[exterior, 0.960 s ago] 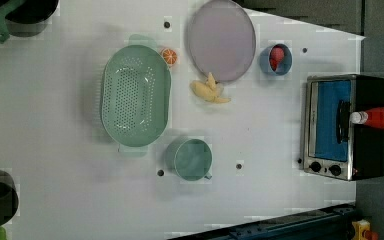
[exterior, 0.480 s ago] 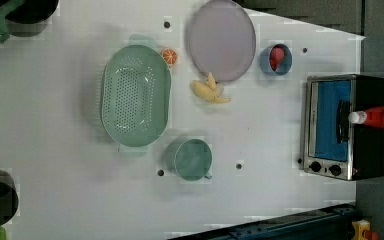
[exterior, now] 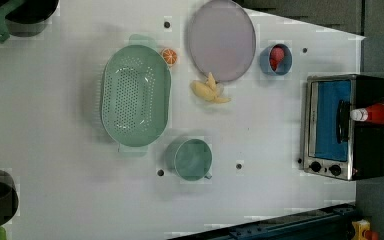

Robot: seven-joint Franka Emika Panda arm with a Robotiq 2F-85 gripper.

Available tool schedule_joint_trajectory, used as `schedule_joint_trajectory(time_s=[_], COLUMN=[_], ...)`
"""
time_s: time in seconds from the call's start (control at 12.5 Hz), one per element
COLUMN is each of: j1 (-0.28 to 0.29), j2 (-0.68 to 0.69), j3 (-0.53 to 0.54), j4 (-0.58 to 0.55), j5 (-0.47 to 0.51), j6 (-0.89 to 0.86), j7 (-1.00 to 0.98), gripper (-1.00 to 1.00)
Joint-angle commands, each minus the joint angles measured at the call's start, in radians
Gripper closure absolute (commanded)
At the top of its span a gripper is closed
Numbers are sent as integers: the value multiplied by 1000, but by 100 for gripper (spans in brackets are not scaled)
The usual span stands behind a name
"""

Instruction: Pick Ketchup from oven and place it on table.

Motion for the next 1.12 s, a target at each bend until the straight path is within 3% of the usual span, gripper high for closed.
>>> schedule_joint_trajectory(time_s=[0.08, 0.24, 0.48, 0.88, 1.12], j1=[-49, -51, -49, -32, 31], j2=[1, 6, 4, -42, -102], j3=[-14, -14, -13, -12, -6], j4=[23, 16, 16, 89, 158], j5=[-2, -2, 0, -15, -78], j6=[-2, 0, 3, -10, -103], j7=[-23, -23, -23, -44, -126], gripper=[-100, -91, -24, -24, -24])
